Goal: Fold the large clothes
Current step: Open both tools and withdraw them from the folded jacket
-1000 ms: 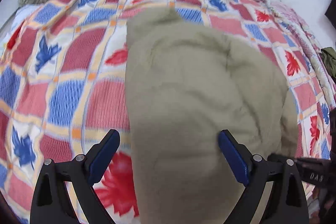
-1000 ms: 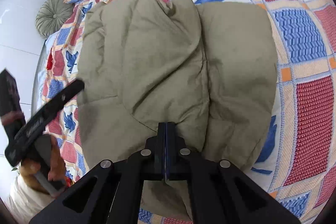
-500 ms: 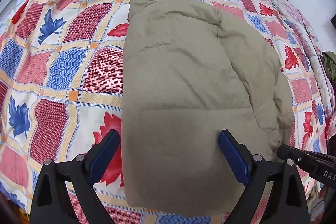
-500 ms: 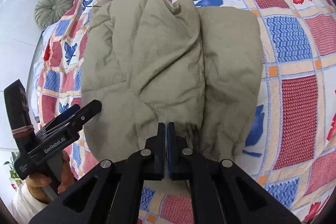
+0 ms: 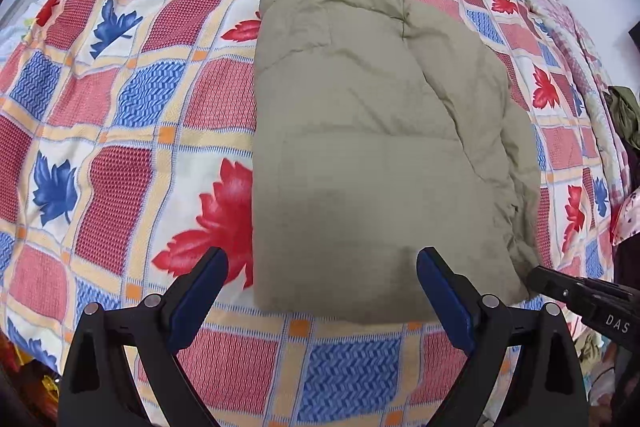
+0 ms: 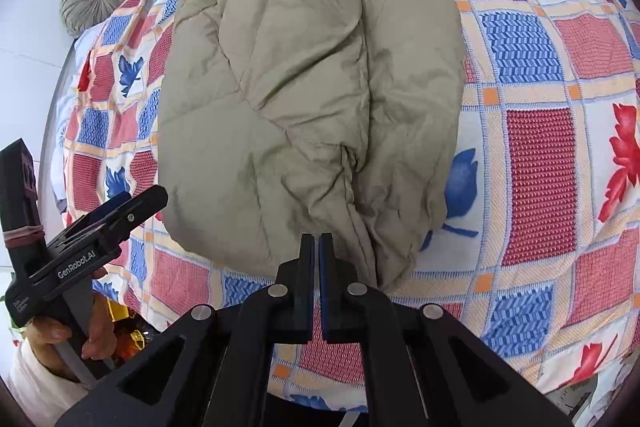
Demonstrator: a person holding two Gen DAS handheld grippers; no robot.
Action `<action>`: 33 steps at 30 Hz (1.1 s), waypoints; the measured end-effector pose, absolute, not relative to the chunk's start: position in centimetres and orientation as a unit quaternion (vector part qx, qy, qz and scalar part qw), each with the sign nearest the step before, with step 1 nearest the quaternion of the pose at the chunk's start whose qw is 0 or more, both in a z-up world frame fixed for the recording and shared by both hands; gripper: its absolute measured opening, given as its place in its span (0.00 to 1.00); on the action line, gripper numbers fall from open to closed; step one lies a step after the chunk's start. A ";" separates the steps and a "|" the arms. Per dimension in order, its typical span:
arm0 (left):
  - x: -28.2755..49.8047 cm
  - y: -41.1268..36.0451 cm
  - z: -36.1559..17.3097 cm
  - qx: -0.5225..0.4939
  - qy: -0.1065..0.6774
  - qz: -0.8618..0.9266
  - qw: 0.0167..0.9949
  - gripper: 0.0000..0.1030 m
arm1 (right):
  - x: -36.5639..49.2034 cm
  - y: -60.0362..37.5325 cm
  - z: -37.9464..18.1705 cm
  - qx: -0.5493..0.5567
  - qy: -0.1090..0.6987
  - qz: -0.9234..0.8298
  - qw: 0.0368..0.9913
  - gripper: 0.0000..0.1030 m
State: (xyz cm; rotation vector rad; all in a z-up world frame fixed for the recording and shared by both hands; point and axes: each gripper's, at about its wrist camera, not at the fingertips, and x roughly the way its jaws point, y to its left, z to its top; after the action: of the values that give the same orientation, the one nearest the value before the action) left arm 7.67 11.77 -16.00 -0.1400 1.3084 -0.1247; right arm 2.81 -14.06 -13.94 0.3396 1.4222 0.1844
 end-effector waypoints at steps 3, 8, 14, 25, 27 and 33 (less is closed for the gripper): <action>6.5 12.1 -15.1 -0.063 0.609 -0.053 0.789 0.99 | 2.2 -14.3 -13.2 0.153 0.652 0.081 0.739 0.02; 4.4 11.9 -13.8 -0.047 0.609 -0.052 0.790 0.99 | 1.0 -14.4 -11.5 0.149 0.653 0.077 0.739 0.02; 1.4 11.3 -10.8 -0.026 0.598 -0.049 0.800 0.99 | -1.1 -14.4 -9.7 0.148 0.656 0.072 0.736 0.02; -0.8 12.0 -3.3 -0.018 0.549 -0.019 0.836 0.99 | -3.3 -14.0 -3.9 0.127 0.627 0.067 0.765 0.03; -0.8 12.2 -2.1 -0.022 0.547 -0.015 0.837 0.99 | -3.3 -13.9 -2.6 0.118 0.618 0.061 0.775 0.04; -1.1 12.4 1.0 -0.026 0.532 -0.013 0.846 0.99 | -3.1 -13.5 1.8 0.101 0.575 0.048 0.810 0.80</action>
State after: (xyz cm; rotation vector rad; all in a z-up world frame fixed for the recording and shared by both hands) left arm -1.08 12.36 1.04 -0.0559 1.1214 -0.0265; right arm -3.08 -13.46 1.77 0.2165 1.2284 0.1033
